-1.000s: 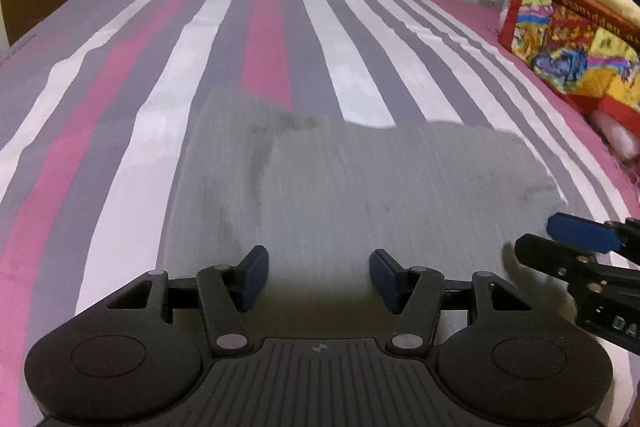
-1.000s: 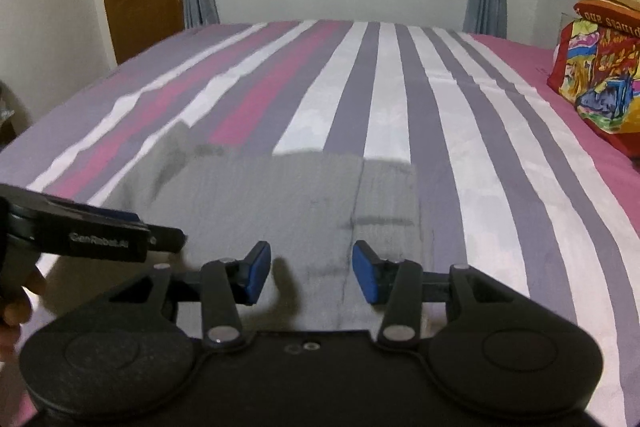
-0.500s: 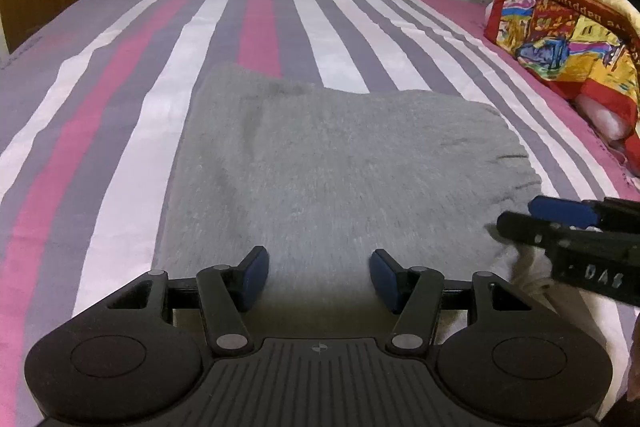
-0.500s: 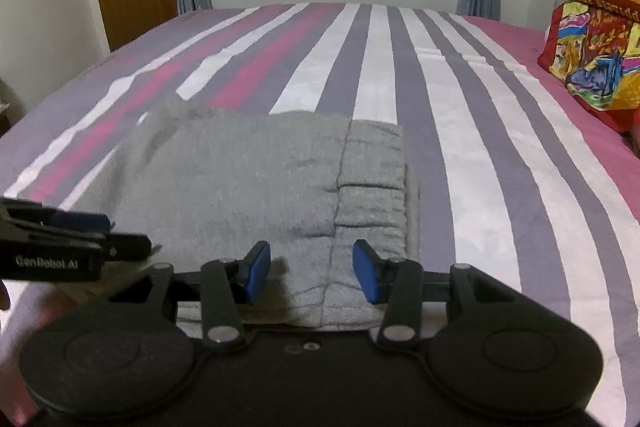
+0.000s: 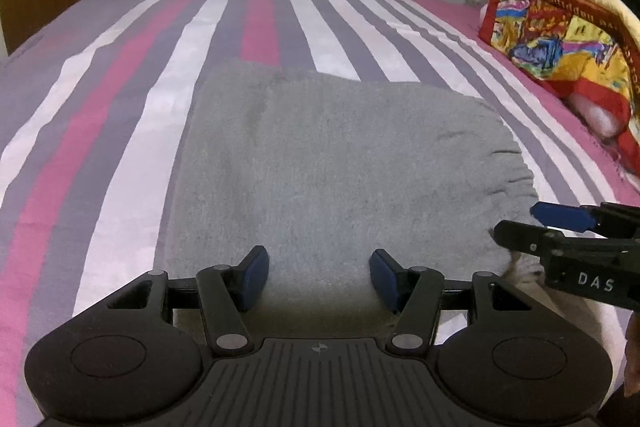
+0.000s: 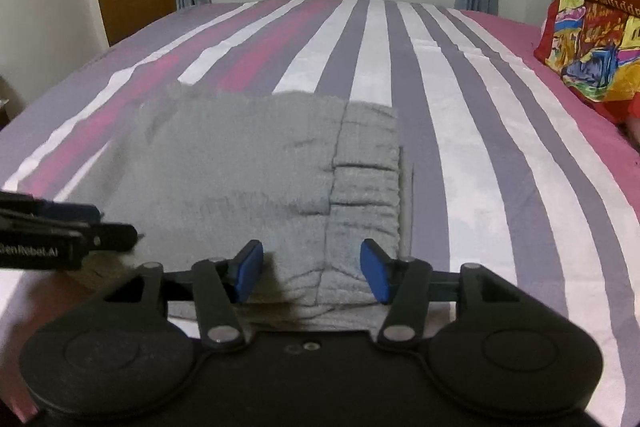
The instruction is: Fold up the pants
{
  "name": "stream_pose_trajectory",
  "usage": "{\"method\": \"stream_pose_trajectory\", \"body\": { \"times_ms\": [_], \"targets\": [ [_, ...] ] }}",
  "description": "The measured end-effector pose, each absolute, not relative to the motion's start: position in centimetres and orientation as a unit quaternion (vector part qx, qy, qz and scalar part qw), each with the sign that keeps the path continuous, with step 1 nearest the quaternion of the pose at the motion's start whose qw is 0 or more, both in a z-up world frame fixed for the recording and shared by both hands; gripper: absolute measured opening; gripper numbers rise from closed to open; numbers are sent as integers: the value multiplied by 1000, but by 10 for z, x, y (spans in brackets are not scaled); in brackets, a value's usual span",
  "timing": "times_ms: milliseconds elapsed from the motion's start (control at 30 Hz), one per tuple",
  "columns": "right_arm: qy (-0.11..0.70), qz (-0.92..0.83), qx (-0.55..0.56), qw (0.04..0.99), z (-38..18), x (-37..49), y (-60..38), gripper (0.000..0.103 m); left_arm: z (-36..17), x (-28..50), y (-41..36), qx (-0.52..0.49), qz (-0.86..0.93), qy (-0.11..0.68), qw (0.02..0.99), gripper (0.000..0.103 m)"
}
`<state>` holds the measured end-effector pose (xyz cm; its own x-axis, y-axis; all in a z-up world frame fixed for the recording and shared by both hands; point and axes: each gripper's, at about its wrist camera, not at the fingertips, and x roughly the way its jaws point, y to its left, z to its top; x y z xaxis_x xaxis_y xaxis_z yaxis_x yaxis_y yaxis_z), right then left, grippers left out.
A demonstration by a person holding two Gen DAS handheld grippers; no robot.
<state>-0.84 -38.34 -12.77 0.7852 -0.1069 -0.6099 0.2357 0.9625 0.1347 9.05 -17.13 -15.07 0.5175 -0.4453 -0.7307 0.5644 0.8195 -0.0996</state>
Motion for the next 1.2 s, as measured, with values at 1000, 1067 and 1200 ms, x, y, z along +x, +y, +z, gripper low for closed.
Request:
{"method": "stream_pose_trajectory", "body": {
  "times_ms": [1000,1067,1200],
  "targets": [
    [324,-81,249,909,-133,-29,-426,76,-132,110,-126,49,-225,379,896,94],
    [324,-78,265,905,-134,-27,-433,77,-137,127,-120,46,-217,412,884,94],
    [322,-70,312,891,-141,-23,-449,77,-153,152,-107,4,-214,463,860,94]
  ]
}}
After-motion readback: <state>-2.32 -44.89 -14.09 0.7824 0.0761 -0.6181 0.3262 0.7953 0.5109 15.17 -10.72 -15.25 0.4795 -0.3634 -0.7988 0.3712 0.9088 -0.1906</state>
